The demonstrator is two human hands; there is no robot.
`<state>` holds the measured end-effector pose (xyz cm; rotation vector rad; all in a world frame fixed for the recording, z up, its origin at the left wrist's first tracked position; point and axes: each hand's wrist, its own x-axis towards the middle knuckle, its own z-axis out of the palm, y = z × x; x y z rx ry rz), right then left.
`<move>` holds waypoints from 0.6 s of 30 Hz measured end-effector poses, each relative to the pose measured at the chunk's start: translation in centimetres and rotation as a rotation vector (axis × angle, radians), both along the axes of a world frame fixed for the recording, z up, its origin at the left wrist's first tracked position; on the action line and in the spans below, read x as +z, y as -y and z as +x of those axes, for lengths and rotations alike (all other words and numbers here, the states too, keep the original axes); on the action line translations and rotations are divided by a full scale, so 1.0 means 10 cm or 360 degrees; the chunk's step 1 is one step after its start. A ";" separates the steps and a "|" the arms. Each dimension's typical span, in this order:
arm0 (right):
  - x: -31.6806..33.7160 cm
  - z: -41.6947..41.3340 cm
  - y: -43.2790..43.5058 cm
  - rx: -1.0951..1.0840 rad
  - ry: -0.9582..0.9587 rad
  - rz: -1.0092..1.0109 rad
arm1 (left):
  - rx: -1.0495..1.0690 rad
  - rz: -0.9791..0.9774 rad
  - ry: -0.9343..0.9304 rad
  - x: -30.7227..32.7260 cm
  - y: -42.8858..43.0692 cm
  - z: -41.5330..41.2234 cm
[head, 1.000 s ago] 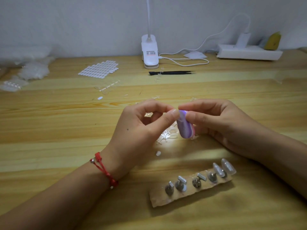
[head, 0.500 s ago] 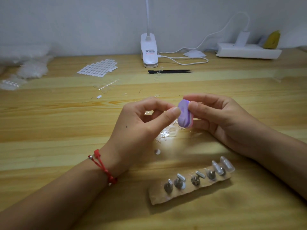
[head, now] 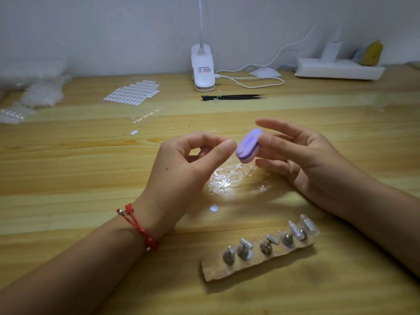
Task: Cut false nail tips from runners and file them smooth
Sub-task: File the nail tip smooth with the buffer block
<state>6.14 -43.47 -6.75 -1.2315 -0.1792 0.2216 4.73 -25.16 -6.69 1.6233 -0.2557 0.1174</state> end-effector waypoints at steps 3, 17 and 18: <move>-0.01 -0.03 -0.02 0.0054 0.0069 -0.0097 | 0.0043 0.0000 0.0008 0.00 0.00 0.00; 0.00 0.03 0.00 -0.0076 -0.0096 0.0144 | 0.0040 -0.0027 -0.0047 0.04 -0.01 -0.01; 0.01 0.03 0.01 -0.0085 -0.0100 0.0153 | 0.0048 -0.0036 -0.0050 0.03 -0.02 -0.01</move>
